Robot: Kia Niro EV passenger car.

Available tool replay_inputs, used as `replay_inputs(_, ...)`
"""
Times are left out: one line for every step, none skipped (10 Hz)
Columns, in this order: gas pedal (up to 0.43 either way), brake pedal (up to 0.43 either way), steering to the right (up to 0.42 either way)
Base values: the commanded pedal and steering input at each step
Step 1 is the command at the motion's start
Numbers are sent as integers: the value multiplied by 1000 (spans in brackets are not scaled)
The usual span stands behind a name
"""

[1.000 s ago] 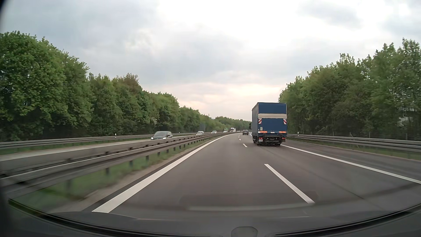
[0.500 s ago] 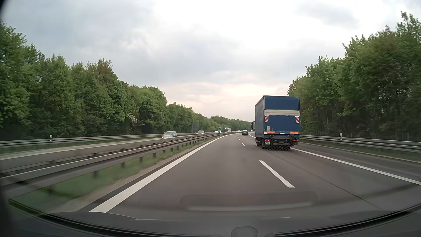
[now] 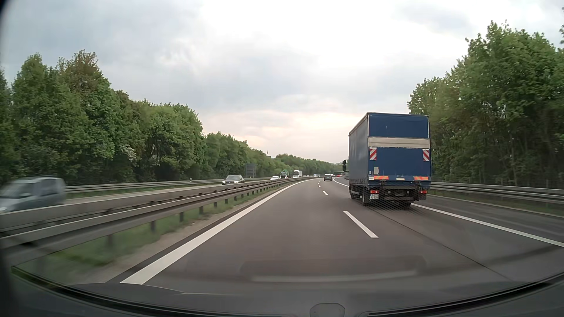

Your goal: Follow the waypoints while adhering to traffic rules and regulations

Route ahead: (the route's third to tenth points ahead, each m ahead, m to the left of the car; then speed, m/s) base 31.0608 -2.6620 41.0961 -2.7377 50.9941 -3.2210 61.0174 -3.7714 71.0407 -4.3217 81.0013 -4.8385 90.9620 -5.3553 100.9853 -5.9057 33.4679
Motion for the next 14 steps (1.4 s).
replay_inputs(189, 0, 7)
replay_inputs(177, 0, 7)
replay_inputs(177, 0, 7)
replay_inputs(177, 0, 7)
replay_inputs(177, 0, 7)
replay_inputs(177, 0, 7)
replay_inputs(189, 0, 7)
replay_inputs(189, 0, 7)
replay_inputs(189, 0, 6)
replay_inputs(189, 0, 6)
replay_inputs(189, 0, 6)
replay_inputs(189, 0, 6)
replay_inputs(189, 0, 6)
replay_inputs(189, 0, 6)
